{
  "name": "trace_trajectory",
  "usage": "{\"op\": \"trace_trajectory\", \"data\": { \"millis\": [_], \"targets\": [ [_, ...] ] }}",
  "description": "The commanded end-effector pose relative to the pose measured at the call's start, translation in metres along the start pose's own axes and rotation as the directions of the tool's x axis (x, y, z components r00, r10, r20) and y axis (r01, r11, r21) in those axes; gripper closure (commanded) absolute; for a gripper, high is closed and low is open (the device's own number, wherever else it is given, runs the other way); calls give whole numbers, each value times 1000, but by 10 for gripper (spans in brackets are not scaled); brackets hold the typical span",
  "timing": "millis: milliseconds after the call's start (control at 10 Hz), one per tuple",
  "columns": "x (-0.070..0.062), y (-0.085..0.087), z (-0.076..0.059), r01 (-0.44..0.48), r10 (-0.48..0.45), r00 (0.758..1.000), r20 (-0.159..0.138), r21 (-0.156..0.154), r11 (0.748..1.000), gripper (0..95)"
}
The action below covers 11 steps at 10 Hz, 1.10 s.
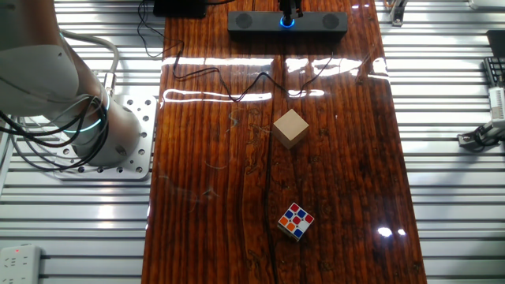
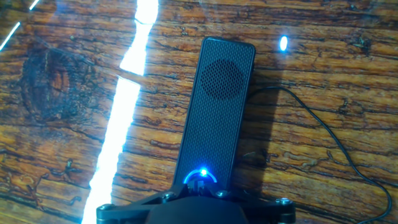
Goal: Turn the knob to increase the volume of the speaker
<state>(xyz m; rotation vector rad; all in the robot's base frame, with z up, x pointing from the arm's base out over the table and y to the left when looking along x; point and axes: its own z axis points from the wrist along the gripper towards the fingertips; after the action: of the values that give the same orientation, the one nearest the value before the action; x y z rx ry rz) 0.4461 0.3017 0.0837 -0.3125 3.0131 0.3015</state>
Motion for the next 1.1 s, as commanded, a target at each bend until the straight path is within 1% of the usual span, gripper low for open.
{"op": "trace_trajectory", "data": {
  "millis": [100,1100],
  "targets": [
    [0,0,-1,1,-1,1000,2,-3,1000,950],
    [0,0,-1,-3,3,1000,7,4,1000,950]
  ]
}}
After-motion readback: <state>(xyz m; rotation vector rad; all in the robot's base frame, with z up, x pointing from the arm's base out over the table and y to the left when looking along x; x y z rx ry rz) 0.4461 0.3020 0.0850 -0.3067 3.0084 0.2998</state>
